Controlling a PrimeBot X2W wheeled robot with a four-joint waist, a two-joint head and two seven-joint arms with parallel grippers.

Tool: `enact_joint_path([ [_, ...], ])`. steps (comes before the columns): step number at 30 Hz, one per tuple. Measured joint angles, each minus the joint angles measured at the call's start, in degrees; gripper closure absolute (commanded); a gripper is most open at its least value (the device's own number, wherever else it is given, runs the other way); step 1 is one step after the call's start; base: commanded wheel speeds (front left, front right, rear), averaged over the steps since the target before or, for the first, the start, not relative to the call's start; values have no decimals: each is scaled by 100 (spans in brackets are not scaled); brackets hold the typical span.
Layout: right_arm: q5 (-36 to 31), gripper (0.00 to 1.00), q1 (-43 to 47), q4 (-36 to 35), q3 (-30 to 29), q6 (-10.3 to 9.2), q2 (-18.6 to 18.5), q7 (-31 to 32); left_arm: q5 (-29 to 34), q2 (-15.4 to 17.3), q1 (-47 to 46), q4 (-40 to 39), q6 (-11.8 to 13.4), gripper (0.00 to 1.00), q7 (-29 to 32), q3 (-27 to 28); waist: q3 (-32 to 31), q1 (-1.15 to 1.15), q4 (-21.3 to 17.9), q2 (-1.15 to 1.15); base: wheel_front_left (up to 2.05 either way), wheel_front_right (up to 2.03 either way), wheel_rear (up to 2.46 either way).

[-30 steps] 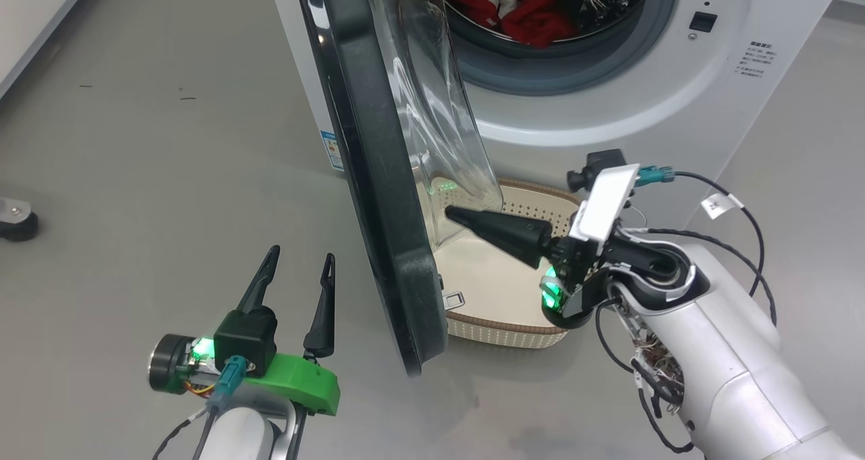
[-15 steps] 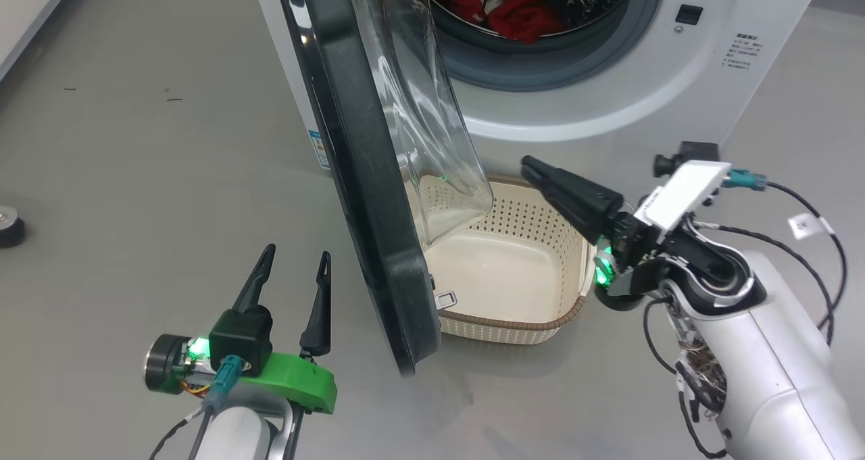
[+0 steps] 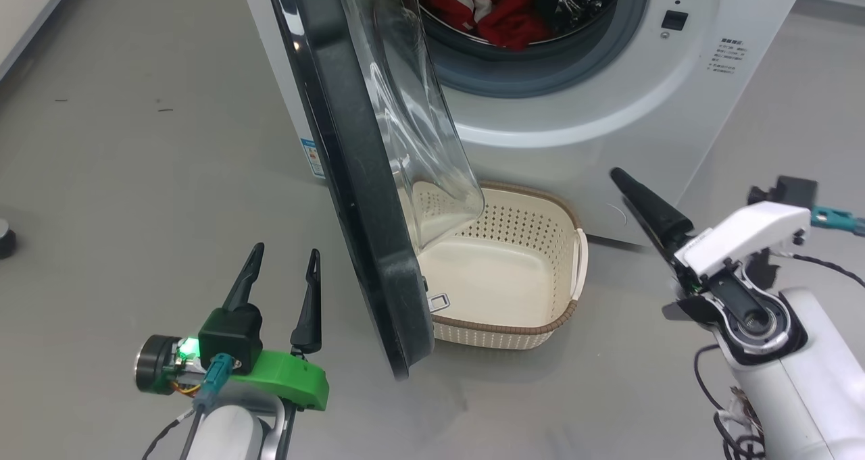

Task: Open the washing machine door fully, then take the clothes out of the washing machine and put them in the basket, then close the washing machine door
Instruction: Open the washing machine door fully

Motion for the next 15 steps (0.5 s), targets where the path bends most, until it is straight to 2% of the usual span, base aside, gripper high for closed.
enact_joint_path([
  [15, -3055, 0, 716, 113, 99, -5, -1029, -2542, 64, 1, 147, 26, 0, 0, 0, 135, -172, 0, -92, 0, 0, 0, 0],
])
